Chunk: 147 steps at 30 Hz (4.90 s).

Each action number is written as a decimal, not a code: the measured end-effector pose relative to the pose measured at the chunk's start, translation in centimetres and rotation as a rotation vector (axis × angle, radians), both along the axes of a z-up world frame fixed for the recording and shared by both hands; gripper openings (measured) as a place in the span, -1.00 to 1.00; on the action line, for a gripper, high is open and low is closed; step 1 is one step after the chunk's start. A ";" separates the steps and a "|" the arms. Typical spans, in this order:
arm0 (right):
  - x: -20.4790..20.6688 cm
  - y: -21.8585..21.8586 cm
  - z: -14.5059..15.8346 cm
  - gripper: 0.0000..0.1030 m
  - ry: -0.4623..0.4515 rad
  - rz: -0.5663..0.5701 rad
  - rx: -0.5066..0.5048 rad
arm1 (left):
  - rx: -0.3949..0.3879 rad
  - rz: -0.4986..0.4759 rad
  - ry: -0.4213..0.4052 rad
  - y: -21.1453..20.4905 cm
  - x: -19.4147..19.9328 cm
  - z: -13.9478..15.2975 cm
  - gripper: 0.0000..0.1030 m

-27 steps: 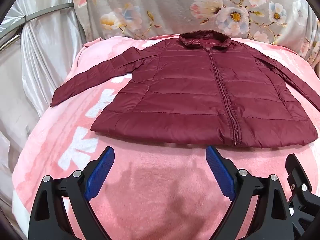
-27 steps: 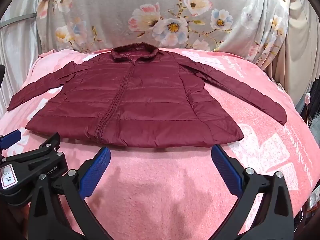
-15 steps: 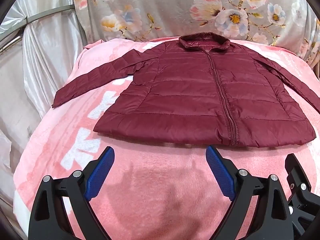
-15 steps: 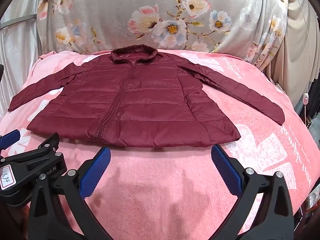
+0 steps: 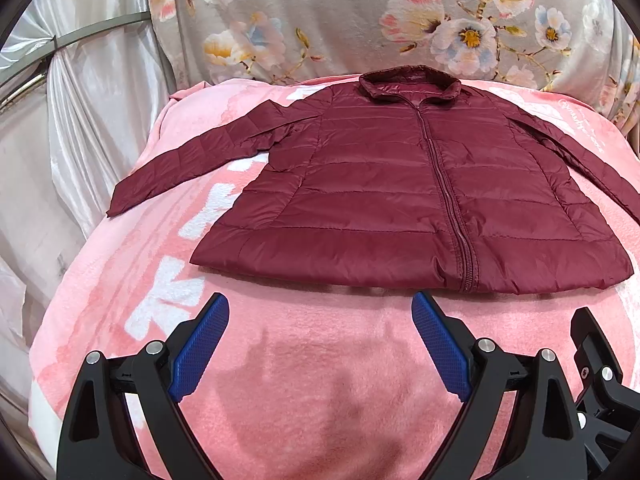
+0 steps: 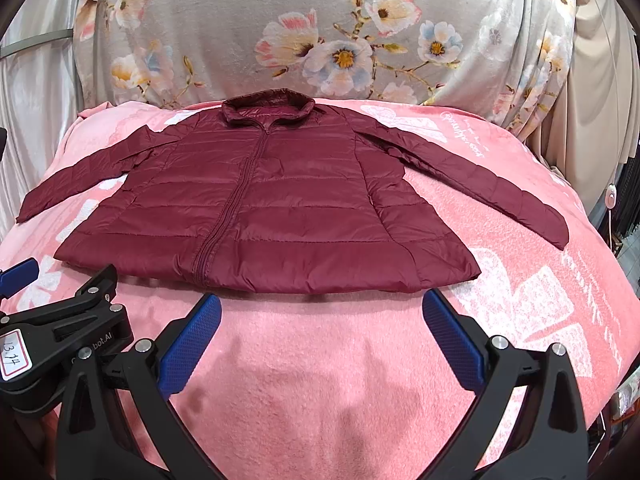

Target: Fold large clothes

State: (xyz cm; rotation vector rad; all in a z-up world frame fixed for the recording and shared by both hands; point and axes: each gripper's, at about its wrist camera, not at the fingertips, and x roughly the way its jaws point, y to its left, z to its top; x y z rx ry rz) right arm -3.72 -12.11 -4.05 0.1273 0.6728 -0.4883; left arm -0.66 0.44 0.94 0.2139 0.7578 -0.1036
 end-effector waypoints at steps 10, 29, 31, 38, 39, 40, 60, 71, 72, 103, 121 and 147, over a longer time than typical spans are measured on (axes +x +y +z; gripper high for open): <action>0.0 0.1 0.0 0.91 0.003 0.000 0.000 | 0.000 0.001 0.005 0.2 0.1 0.0 0.75; 0.1 0.5 -0.1 0.91 0.005 -0.001 -0.002 | 0.000 0.003 0.005 0.6 0.2 -0.4 0.76; 0.2 0.5 -0.2 0.91 0.006 -0.001 -0.002 | 0.000 0.003 0.005 0.7 0.3 -0.4 0.75; 0.2 0.6 -0.2 0.91 0.007 -0.001 -0.003 | 0.000 0.003 0.005 0.6 0.2 -0.4 0.76; 0.2 0.6 -0.1 0.91 0.006 -0.001 -0.002 | 0.000 0.003 0.005 0.6 0.2 -0.4 0.76; 0.2 0.6 -0.2 0.91 0.007 -0.002 -0.003 | 0.000 0.002 0.006 0.7 0.3 -0.4 0.76; 0.2 0.9 -0.1 0.91 0.009 -0.003 -0.005 | 0.001 0.003 0.004 0.6 0.2 -0.5 0.75; 0.4 0.8 -0.1 0.91 0.014 -0.009 -0.012 | 0.001 0.003 0.005 0.5 0.2 -0.4 0.76; 0.2 0.9 0.0 0.91 0.015 -0.011 -0.014 | 0.001 0.004 0.005 0.5 0.2 -0.4 0.76; -4.7 -34.7 -2.9 0.91 -0.133 -0.674 0.437 | -0.012 0.112 0.016 2.7 10.1 -1.7 0.76; 1.6 -43.3 -0.5 -0.86 -0.262 -0.691 0.403 | 0.055 0.211 0.043 5.6 16.4 -2.7 0.78; 24.8 -7.4 12.1 0.15 -0.270 0.506 0.291 | -0.279 0.146 0.133 8.8 21.4 -1.3 0.78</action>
